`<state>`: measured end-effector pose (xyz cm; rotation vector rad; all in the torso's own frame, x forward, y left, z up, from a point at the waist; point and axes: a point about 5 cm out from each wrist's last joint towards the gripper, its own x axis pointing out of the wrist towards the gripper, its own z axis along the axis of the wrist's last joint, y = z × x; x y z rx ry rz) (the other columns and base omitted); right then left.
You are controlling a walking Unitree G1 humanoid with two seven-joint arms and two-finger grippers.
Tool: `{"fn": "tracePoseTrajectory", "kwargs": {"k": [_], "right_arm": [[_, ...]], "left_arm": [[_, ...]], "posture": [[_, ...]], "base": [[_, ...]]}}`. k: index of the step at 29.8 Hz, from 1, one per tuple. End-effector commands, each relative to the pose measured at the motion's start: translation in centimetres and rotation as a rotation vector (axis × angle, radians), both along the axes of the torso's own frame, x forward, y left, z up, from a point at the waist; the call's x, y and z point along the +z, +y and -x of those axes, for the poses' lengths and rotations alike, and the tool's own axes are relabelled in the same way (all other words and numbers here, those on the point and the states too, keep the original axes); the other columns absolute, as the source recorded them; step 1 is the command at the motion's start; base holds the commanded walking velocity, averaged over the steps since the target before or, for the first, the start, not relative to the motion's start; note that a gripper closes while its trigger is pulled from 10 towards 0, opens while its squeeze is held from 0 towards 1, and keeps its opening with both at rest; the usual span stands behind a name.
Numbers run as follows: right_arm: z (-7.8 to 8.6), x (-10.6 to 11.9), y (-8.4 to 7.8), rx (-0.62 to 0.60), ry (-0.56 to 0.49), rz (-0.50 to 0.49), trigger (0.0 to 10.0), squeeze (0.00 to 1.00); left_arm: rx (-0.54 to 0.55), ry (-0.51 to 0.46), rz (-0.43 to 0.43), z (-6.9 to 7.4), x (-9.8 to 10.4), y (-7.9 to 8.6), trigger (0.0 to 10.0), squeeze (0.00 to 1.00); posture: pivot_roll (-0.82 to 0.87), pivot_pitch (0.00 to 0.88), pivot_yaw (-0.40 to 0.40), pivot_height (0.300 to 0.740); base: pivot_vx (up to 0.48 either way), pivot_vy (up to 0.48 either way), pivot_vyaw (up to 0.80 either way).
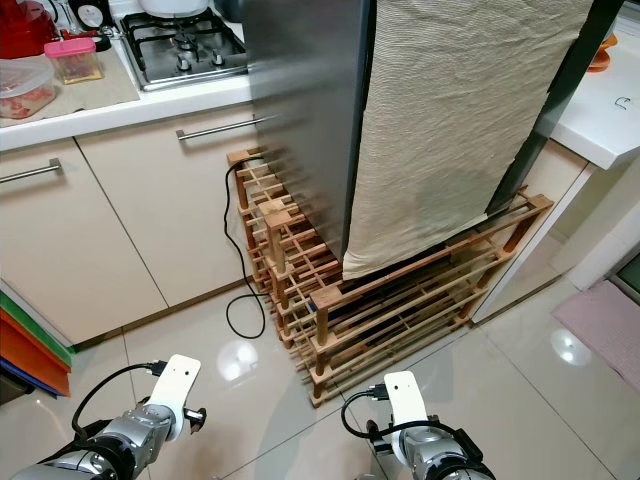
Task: Restocking fridge
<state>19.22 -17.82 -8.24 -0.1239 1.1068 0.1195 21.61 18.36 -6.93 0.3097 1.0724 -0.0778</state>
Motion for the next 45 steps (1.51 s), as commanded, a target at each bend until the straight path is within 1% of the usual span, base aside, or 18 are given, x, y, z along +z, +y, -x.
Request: {"fn": "tracePoseTrajectory", "kwargs": {"k": [1, 14, 20, 21, 22, 25, 26, 27, 28, 29, 30, 31, 32, 34, 35, 39, 42, 45], "right_arm": [[-0.7, 0.4, -0.1, -0.033, -0.025, -0.006, 10.0, 0.0], [-1.0, 0.5, -0.3, -0.041, -0.032, 0.0, 10.0, 0.0], [-1.1, 0.6, -0.3, -0.05, -0.046, -0.003, 10.0, 0.0], [-1.2, 0.7, -0.3, -0.077, -0.078, -0.031, 10.0, 0.0], [-1.2, 0.7, -0.3, -0.077, -0.078, -0.031, 10.0, 0.0], [-1.3, 0.8, -0.2, -0.091, -0.137, -0.063, 10.0, 0.0], [-1.3, 0.8, -0.2, -0.091, -0.137, -0.063, 10.0, 0.0], [-1.4, 0.9, -0.2, -0.105, -0.174, -0.082, 10.0, 0.0], [-1.4, 0.9, -0.2, -0.105, -0.174, -0.082, 10.0, 0.0], [-1.4, 0.9, -0.2, -0.109, -0.185, -0.088, 10.0, 0.0], [-1.4, 0.9, -0.3, -0.117, -0.192, -0.093, 10.0, 0.0], [-1.3, 0.9, -0.3, -0.122, -0.194, -0.098, 10.0, 0.0], [-1.3, 0.9, -0.3, -0.122, -0.194, -0.098, 10.0, 0.0], [-1.2, 0.9, -0.4, -0.12, -0.192, -0.093, 10.0, 0.0], [-1.2, 0.9, -0.4, -0.12, -0.192, -0.093, 10.0, 0.0], [-1.1, 0.9, -0.7, -0.115, -0.219, -0.079, 10.0, 0.0], [-1.2, 1.0, -0.7, -0.115, -0.23, -0.076, 10.0, 0.0], [-1.6, 1.4, -0.6, -0.089, -0.299, -0.088, 10.0, 0.0]], "left_arm": [[-0.007, -0.012, -0.001, -0.4, 0.2, 0.1, 10.0, 0.0], [-0.007, -0.012, -0.012, -0.6, 0.3, 0.0, 10.0, 0.0], [0.023, -0.023, 0.016, -0.6, 0.3, -0.2, 10.0, 0.0], [0.034, -0.068, 0.051, -0.8, 0.4, -0.4, 10.0, 0.0], [0.034, -0.068, 0.051, -0.8, 0.4, -0.4, 10.0, 0.0], [0.043, -0.168, 0.108, -1.2, 0.7, -0.8, 10.0, 0.0], [0.043, -0.168, 0.108, -1.2, 0.7, -0.8, 10.0, 0.0], [0.062, -0.243, 0.141, -2.1, 1.4, -1.0, 10.0, 0.0], [0.062, -0.243, 0.141, -2.1, 1.4, -1.0, 10.0, 0.0], [0.063, -0.275, 0.153, -2.7, 1.9, -1.1, 10.0, 0.0], [0.066, -0.357, 0.185, -5.2, 3.8, -1.4, 10.0, 0.0], [0.067, -0.424, 0.209, -7.0, 5.4, -1.6, 10.0, 0.0], [0.067, -0.424, 0.209, -7.0, 5.4, -1.6, 10.0, 0.0], [0.066, -0.516, 0.25, -9.0, 7.5, -2.1, 10.0, 0.0], [0.066, -0.516, 0.25, -9.0, 7.5, -2.1, 10.0, 0.0], [0.039, -0.681, 0.325, -10.4, 10.5, -3.4, 10.0, 0.0], [0.04, -0.706, 0.34, -10.5, 10.8, -3.6, 10.0, 0.0], [0.018, -0.825, 0.376, -10.9, 13.0, -4.6, 10.0, 0.0]], "posture": [[-0.08, 0.0, 0.016, 0.74], [-0.07, 0.001, 0.019, 0.74], [-0.07, 0.003, 0.014, 0.74], [-0.06, 0.008, 0.01, 0.74], [-0.06, 0.008, 0.01, 0.74], [-0.05, 0.014, 0.011, 0.74], [-0.05, 0.014, 0.011, 0.74], [-0.05, 0.014, 0.008, 0.74], [-0.05, 0.014, 0.008, 0.74], [-0.05, 0.013, 0.008, 0.74], [-0.05, 0.013, 0.006, 0.74], [-0.05, 0.012, 0.006, 0.74], [-0.05, 0.012, 0.006, 0.74], [-0.05, 0.009, 0.004, 0.74], [-0.05, 0.009, 0.004, 0.74], [-0.05, 0.0, 0.002, 0.74], [-0.05, 0.0, 0.003, 0.74], [-0.05, 0.0, -0.002, 0.74]], "base": [[0.0, 0.0, 0.0], [0.0, 0.0, 0.0], [0.0, 0.0, 0.0], [0.0, 0.0, 0.0], [0.0, 0.0, 0.0], [0.0, 0.0, 0.0], [0.0, 0.0, 0.0], [0.0, 0.0, 0.0], [0.0, 0.0, 0.0], [0.0, 0.0, 0.0], [0.0, 0.0, 0.0], [0.0, 0.0, 0.0], [0.0, 0.0, 0.0], [0.0, 0.0, 0.0], [0.0, 0.0, 0.0], [0.0, 0.0, 0.0], [0.0, 0.0, 0.0], [0.0, 0.0, 0.0]]}}
